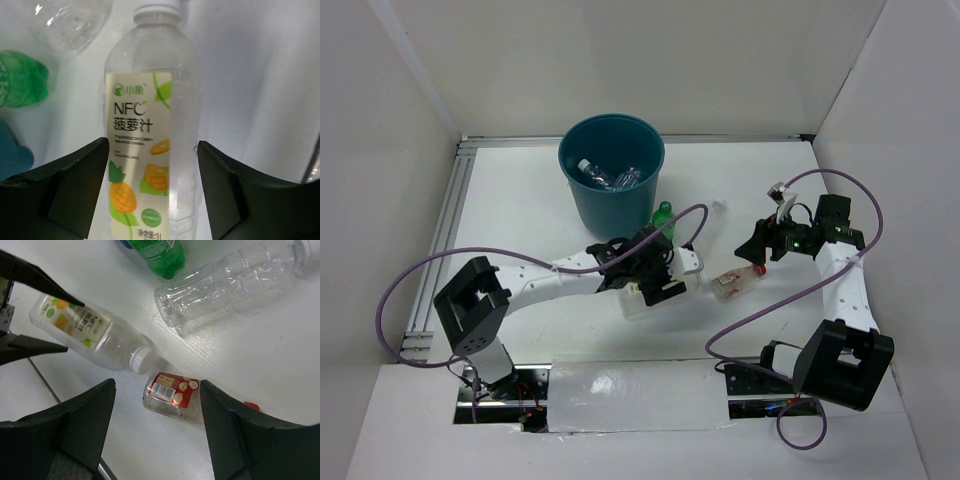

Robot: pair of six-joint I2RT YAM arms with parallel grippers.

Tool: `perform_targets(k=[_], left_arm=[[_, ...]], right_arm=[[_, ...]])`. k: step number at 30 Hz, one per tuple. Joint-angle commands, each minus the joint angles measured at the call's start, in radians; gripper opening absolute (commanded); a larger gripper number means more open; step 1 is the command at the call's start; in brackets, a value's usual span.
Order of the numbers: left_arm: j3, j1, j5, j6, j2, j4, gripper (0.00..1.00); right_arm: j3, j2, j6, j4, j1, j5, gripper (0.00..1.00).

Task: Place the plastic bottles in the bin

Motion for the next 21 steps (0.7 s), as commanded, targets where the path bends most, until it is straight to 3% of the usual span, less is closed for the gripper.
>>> perform_targets(k=[1,17,18,19,21], left_arm=[[-0.012,-0.032,0.003,-0.033,-0.048,0.014,0.83],[0.004,-0.062,-0.064,-0.046,-0.074,-0.022,0.86],[0.004,-0.062,-0.063,-0.046,-0.074,-0.022,0.88],[0.004,-0.062,-0.051,-0.046,-0.065,-0.022,0.99],[0.004,-0.062,-0.033,-0.057,-0.054,-0.031,1.0]], right_arm=[[-0.01,0.006,-0.009,-0.016,-0.006,-0.033,0.75],[-0.01,-0.012,-0.009,-0.025,-0.006,-0.033,0.77],[-0.01,-0.012,-0.009,-0.025,-0.006,-0.033,0.77],[-0.01,-0.012,-0.009,-0.025,-0.006,-0.033,0.77],[-0.01,-0.023,-0.018,-0.025,-0.006,-0.033,0.77]])
